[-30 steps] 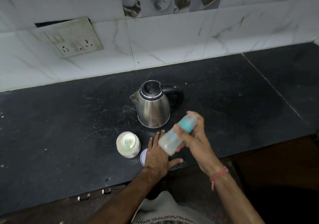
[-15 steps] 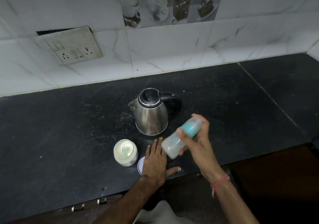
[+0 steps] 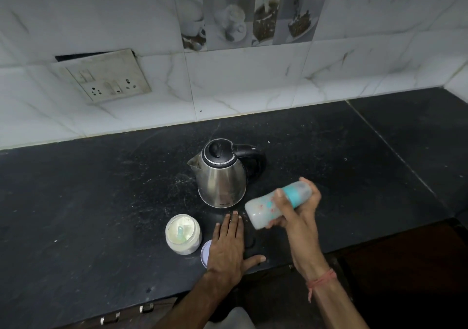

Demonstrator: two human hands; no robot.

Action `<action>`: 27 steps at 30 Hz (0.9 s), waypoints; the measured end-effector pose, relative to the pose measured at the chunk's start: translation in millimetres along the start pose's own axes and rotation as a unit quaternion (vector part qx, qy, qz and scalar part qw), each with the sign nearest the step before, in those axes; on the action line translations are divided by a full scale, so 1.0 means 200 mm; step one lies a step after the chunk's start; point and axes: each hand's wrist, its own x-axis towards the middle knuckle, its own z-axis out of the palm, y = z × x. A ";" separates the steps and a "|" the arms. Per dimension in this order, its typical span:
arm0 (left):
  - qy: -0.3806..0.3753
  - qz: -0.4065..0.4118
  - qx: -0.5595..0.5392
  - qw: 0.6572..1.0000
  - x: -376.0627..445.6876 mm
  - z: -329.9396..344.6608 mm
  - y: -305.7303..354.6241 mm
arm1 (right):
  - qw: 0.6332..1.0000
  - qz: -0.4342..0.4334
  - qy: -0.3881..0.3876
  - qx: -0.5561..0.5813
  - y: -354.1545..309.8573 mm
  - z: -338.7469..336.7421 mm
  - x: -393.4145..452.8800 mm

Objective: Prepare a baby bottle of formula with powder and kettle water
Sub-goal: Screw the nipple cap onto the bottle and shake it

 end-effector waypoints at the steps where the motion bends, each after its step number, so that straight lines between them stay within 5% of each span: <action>1: 0.014 0.004 -0.002 1.000 0.00 0.00 0.00 | 0.999 0.013 -0.038 -0.030 0.00 0.00 0.01; 4: 0.041 0.018 -0.044 0.998 -0.01 0.02 -0.01 | 0.982 0.045 -0.153 -0.103 0.01 -0.01 0.00; 8: -0.011 -0.003 0.008 1.000 0.01 0.00 0.00 | 0.999 0.000 -0.001 -0.041 0.01 0.00 0.00; 11: -0.009 0.008 -0.031 0.999 0.00 0.02 -0.01 | 0.992 0.002 -0.085 -0.094 0.02 0.01 0.00; 16: -0.020 0.003 0.019 1.000 0.03 0.02 -0.01 | 0.998 -0.034 0.035 -0.049 0.00 0.02 0.00; 19: -0.030 0.010 -0.012 0.999 0.03 0.02 -0.01 | 0.994 -0.020 -0.063 -0.086 0.01 0.00 0.00; 23: -0.034 -0.001 0.044 0.998 0.03 0.02 -0.01 | 0.998 -0.038 0.054 0.003 -0.01 0.00 0.01; 27: -0.020 0.003 -0.017 1.000 0.01 0.02 -0.02 | 0.994 0.008 -0.072 -0.086 0.02 -0.01 -0.01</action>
